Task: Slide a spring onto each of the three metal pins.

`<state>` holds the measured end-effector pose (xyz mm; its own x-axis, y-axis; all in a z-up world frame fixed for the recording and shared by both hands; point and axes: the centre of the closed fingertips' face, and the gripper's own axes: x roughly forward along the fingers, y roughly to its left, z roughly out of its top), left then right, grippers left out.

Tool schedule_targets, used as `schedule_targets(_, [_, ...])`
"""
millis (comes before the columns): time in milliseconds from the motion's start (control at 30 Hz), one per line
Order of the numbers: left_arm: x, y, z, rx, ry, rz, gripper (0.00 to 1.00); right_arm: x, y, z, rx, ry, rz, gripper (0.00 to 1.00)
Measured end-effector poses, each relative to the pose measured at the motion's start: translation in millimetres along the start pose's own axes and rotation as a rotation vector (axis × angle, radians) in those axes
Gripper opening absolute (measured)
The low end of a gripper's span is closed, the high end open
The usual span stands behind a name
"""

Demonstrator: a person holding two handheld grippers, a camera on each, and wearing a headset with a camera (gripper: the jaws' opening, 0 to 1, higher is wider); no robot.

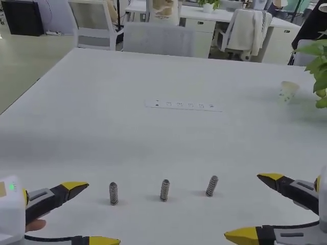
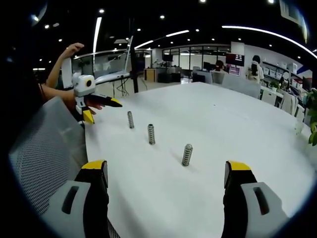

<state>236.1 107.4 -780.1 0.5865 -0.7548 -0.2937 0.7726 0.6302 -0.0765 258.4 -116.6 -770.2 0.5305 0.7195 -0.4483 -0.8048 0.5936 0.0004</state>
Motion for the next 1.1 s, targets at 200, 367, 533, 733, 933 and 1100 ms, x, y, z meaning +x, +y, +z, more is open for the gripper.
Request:
schedule_targets(200, [-0.4, -0.5, -1.3, 0.003, 0.008, -0.005, 0.78, 1.5, 1.2, -0.9, 0.001, 0.004, 0.001, 0.99])
schedule_targets(367, [-0.6, -1.1, -1.9, 0.001, 0.009, -0.004, 0.78, 2.0, 3.1, -2.8, 0.001, 0.014, 0.007, 0.99])
schedule_targets(533, [0.1, -3.4, -2.8, 0.001, 0.013, -0.007, 0.78, 1.4, 2.2, -3.1, 0.002, 0.012, 0.005, 0.99])
schedule_targets(733, [0.3, -3.7, -2.2, 0.001, 0.013, -0.005, 0.78, 2.6, 2.2, -5.2, 0.005, 0.017, 0.009, 0.98])
schedule_targets(933, [-0.5, -2.1, -2.5, 0.000, 0.011, -0.001, 0.78, 4.0, 2.1, -4.1, 0.003, 0.017, 0.010, 0.98])
schedule_targets(1100, [-1.1, -1.7, -4.3, -0.005, 0.011, -0.001, 0.78, 6.4, 4.8, -5.0, 0.005, 0.023, 0.015, 0.98])
